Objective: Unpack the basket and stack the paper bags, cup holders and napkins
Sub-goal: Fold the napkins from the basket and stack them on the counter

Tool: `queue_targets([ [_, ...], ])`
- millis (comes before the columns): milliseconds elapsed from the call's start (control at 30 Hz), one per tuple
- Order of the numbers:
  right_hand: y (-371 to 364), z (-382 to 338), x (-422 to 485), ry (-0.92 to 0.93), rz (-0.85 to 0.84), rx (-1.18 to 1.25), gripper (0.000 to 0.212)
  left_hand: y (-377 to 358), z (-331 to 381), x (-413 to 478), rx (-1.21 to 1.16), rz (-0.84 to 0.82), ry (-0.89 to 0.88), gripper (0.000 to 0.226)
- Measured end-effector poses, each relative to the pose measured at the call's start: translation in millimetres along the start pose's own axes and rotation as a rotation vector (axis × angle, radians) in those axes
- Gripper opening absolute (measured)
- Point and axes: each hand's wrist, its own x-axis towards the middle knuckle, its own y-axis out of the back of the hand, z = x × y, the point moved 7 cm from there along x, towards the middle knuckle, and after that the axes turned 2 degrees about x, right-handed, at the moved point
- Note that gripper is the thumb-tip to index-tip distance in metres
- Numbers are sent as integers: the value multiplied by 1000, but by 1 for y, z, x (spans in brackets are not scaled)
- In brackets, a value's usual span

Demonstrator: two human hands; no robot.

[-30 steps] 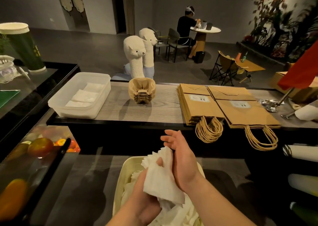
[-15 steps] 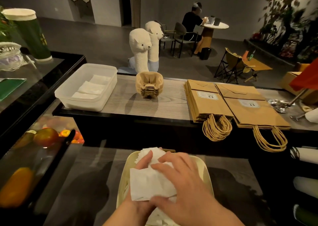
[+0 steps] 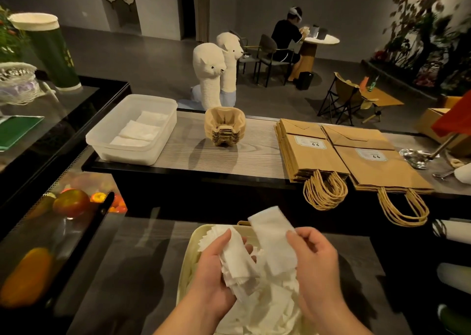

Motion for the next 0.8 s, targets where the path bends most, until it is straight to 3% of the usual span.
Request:
queue_targets([
  [67, 9, -9, 6, 60, 102, -48, 21, -2, 3, -3, 34, 84, -57, 68],
  [133, 4, -18, 3, 177, 72, -179, 21, 6, 5, 2, 45, 136, -78, 66],
  [267, -37, -14, -16, 290, -286, -500, 14, -10, -5, -1, 140, -4, 16, 73],
  [367, -56, -12, -28, 335, -513, -554, 17, -13, -8, -2, 169, -68, 66, 77],
  [467, -39, -14, -7, 209, -412, -391, 25, -6, -3, 0, 205, -119, 62, 83],
  [533, -30, -22, 9, 220, -382, -433, 26, -3, -1, 2, 375, -147, 56, 72],
  [600, -37, -32, 21, 276, -540, -603, 40, -10, 3, -3, 530, -203, 69, 54],
  [667, -51, -31, 25, 207, -833, -724, 65, -19, 10, -8, 708, -256, 80, 45],
  [733, -62, -30, 24, 110, -1068, -769, 86, -21, 17, -8, 859, -280, 94, 51],
  [800, -71, -31, 23, 54, -1146, -784, 93, -26, 23, -10, 941, -297, 99, 60],
])
